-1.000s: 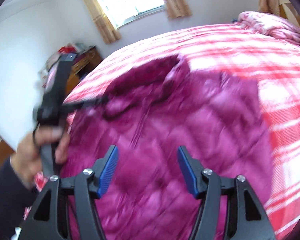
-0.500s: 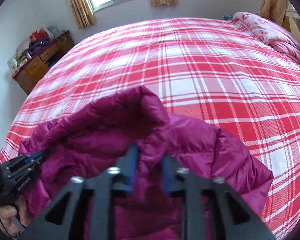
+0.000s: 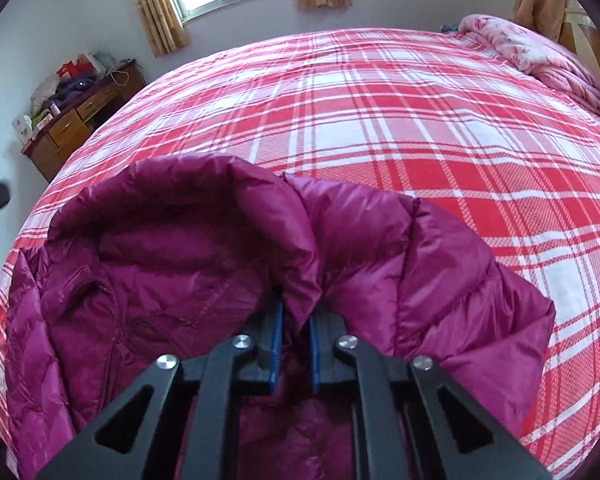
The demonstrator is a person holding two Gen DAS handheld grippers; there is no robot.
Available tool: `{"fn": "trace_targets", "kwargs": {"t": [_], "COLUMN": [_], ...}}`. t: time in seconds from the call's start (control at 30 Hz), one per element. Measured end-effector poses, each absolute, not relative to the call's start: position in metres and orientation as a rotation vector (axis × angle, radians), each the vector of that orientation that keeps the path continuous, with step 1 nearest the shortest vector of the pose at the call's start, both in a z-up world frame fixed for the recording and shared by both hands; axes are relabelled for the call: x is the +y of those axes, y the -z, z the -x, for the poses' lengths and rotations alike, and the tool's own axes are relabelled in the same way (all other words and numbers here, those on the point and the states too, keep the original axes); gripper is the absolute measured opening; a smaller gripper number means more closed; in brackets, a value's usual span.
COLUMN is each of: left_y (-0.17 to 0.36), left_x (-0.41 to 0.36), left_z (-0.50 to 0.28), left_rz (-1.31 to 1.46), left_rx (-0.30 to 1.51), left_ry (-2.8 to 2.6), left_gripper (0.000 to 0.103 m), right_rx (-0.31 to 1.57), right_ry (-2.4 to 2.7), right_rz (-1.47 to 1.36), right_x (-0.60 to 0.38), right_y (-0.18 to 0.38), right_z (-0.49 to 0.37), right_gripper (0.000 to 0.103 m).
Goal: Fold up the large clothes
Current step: 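Lift the held hem with both tools and fold it over the jacket body toward the collar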
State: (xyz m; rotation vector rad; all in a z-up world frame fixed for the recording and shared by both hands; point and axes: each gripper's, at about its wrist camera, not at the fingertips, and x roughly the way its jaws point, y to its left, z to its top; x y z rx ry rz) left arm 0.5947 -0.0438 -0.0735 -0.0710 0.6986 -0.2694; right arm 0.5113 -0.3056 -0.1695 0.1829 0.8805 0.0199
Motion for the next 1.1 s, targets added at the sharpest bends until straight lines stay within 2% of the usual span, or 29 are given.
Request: {"fn": "trace_targets", "kwargs": {"t": [0.13, 0.2, 0.3, 0.33, 0.37, 0.43, 0.5, 0.57, 0.8, 0.97, 1.1], "left_y": [0.123, 0.141, 0.154, 0.156, 0.157, 0.157, 0.157, 0.155, 0.124, 0.157, 0.170], "left_x": [-0.073, -0.075, -0.073, -0.074, -0.075, -0.075, -0.078, -0.080, -0.089, -0.104, -0.103], "left_z": [-0.640, -0.637, -0.622, -0.619, -0.617, -0.616, -0.616, -0.615, -0.608, -0.618, -0.619], "left_rz": [-0.005, -0.026, -0.064, -0.086, -0.101, -0.112, -0.137, -0.146, -0.064, -0.088, -0.072], "left_rx": [0.883, 0.921, 0.911, 0.906, 0.901, 0.899, 0.896, 0.896, 0.792, 0.894, 0.899], "left_ry": [0.237, 0.236, 0.257, 0.255, 0.257, 0.256, 0.252, 0.247, 0.311, 0.304, 0.303], "left_gripper": [0.008, 0.008, 0.008, 0.008, 0.008, 0.008, 0.008, 0.008, 0.008, 0.009, 0.009], "right_rx": [0.883, 0.848, 0.717, 0.680, 0.652, 0.682, 0.725, 0.792, 0.897, 0.899, 0.899], "right_ry": [-0.052, -0.062, -0.006, 0.011, 0.031, 0.009, -0.069, -0.114, -0.136, -0.121, -0.115], "right_rz": [-0.187, -0.208, -0.240, -0.261, -0.284, -0.282, -0.278, -0.242, -0.104, -0.108, -0.085], "right_x": [-0.308, -0.314, -0.327, -0.330, -0.333, -0.326, -0.314, -0.301, -0.276, -0.281, -0.276], "right_y": [0.163, 0.151, 0.120, 0.112, 0.102, 0.095, 0.097, 0.104, 0.145, 0.152, 0.161], "right_z": [-0.506, -0.496, -0.486, -0.486, -0.492, -0.514, -0.537, -0.553, -0.540, -0.537, -0.541], "right_gripper": [0.014, 0.016, 0.047, 0.066, 0.070, 0.070, 0.060, 0.030, 0.029, 0.029, 0.029]}}
